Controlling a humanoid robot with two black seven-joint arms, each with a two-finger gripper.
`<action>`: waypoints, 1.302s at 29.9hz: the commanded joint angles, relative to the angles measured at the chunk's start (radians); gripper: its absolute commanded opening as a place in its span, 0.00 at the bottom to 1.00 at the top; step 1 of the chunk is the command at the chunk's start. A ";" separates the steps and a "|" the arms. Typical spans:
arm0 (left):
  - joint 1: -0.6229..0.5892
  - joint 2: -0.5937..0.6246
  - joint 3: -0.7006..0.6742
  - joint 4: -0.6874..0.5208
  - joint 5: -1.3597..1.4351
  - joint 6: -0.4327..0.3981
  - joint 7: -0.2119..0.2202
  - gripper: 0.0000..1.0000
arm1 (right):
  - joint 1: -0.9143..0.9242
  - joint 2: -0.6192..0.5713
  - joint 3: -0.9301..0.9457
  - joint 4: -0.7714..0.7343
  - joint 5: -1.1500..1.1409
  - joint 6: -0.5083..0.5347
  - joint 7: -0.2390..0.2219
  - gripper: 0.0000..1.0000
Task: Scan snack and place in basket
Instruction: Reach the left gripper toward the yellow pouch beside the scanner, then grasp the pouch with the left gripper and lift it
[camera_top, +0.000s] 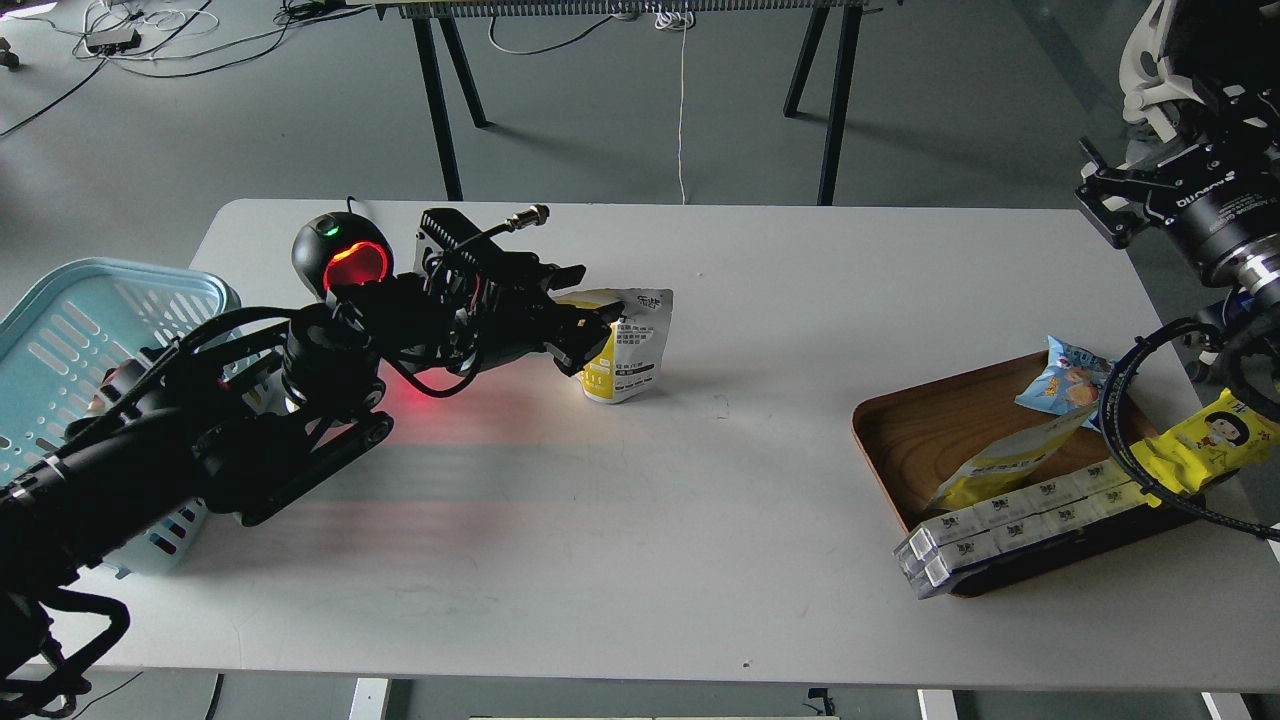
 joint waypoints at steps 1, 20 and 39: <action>0.000 0.002 0.001 -0.004 0.000 -0.001 0.000 0.03 | 0.000 0.001 0.000 0.000 0.000 0.000 0.000 0.98; -0.011 0.095 -0.005 -0.154 0.000 0.019 -0.031 0.00 | 0.000 0.004 0.001 0.000 0.000 0.000 0.000 0.98; 0.063 0.400 -0.134 -0.514 -0.079 -0.167 0.072 0.00 | 0.003 0.025 -0.002 0.002 0.000 0.000 0.000 0.98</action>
